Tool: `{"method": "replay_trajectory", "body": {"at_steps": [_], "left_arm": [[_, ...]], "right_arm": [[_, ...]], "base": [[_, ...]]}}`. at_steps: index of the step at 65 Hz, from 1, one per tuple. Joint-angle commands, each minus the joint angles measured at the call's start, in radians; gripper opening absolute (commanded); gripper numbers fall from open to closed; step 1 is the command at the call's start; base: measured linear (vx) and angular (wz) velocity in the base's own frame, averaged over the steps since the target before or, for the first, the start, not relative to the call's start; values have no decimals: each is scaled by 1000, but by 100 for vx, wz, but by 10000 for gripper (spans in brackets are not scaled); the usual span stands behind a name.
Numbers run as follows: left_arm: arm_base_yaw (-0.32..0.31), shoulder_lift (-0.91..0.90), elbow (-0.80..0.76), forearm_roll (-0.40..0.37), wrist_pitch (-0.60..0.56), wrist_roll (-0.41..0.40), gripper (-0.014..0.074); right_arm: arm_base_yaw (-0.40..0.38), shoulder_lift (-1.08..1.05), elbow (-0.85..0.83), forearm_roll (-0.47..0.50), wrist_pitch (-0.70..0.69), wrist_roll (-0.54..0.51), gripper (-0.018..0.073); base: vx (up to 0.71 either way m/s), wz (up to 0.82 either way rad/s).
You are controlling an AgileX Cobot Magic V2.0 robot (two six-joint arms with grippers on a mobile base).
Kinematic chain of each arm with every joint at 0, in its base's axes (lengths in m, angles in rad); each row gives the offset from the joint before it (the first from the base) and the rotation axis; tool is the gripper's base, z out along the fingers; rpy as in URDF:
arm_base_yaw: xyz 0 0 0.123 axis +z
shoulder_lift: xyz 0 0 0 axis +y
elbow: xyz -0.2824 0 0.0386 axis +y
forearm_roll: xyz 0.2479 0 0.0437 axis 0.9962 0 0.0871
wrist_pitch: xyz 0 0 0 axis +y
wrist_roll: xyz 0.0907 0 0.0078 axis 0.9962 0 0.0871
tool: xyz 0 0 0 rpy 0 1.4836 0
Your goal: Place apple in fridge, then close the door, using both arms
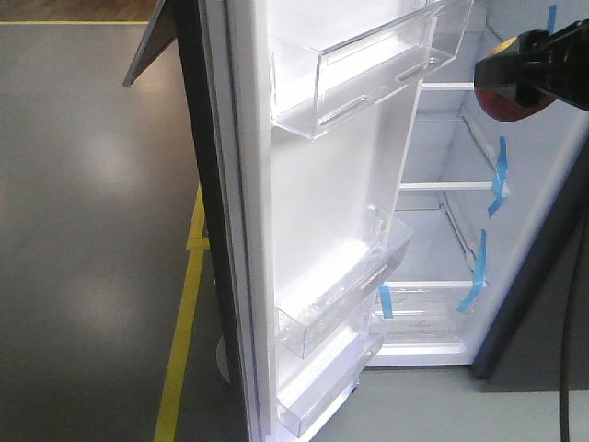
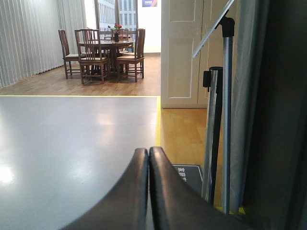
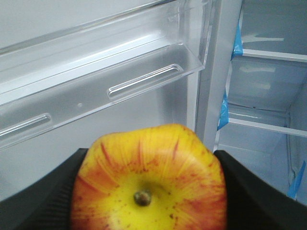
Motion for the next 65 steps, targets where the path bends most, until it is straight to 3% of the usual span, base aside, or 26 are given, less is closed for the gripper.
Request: {"method": "replay_trajectory", "body": {"at_steps": [1, 65], "left_arm": [[-5, -16, 21, -8, -70, -5, -6], [-5, -16, 21, -8, -70, -5, -6]], "right_arm": [[-3, -27, -32, 25, -62, -7, -8], [-3, -27, -32, 25, -62, -7, -8]], "base": [[6, -1], [4, 0]]}}
